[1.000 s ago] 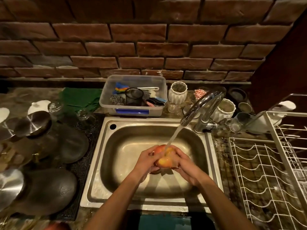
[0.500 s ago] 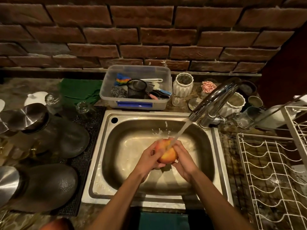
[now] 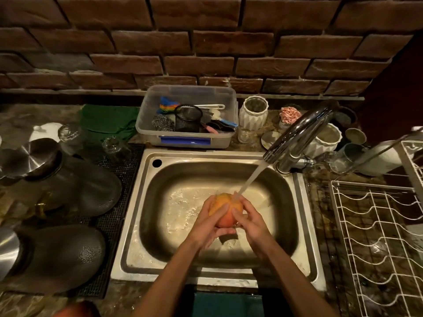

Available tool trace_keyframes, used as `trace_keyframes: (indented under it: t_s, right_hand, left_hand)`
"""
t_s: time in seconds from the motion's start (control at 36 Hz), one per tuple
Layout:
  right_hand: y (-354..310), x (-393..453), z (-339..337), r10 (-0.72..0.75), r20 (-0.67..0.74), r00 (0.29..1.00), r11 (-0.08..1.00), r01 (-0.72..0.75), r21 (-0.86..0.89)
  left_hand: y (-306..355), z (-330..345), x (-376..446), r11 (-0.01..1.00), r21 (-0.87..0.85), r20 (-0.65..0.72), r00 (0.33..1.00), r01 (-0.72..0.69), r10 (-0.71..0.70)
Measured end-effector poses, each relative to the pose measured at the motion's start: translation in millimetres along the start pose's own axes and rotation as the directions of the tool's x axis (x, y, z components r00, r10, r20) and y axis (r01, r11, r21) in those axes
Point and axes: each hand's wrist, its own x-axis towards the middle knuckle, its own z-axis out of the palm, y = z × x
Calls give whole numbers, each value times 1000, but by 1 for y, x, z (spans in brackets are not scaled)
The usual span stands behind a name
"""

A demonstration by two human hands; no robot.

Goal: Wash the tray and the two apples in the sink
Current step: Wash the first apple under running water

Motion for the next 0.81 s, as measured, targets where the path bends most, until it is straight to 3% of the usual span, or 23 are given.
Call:
trace_keyframes:
  t_s: [0.17, 0.31, 0.42, 0.56, 0.67, 0.81]
  right_hand:
    - [2, 1, 16, 34, -48, 998, 969, -21, 247]
    - [1, 5, 24, 42, -196, 980, 967, 9, 253]
    - [-5, 8, 27, 158, -182, 970, 942, -93, 322]
    - [-8, 9, 24, 215, -154, 965, 922, -148, 359]
    - [-4, 5, 25, 178, -177, 968, 944, -118, 308]
    - [-7, 6, 30, 142, -239, 960, 961, -76, 266]
  left_hand:
    - [-21, 14, 1, 999, -7, -62, 997, -42, 41]
    - [-39, 21, 8, 990, 97, -161, 980, -104, 119]
    - [-41, 21, 4, 959, 243, -225, 953, -146, 202]
    - [-30, 12, 2, 909, 392, -207, 950, -139, 234]
    - [-30, 10, 7, 836, 523, -211, 926, -164, 314]
    - [-31, 19, 10, 832, 510, -191, 915, -217, 356]
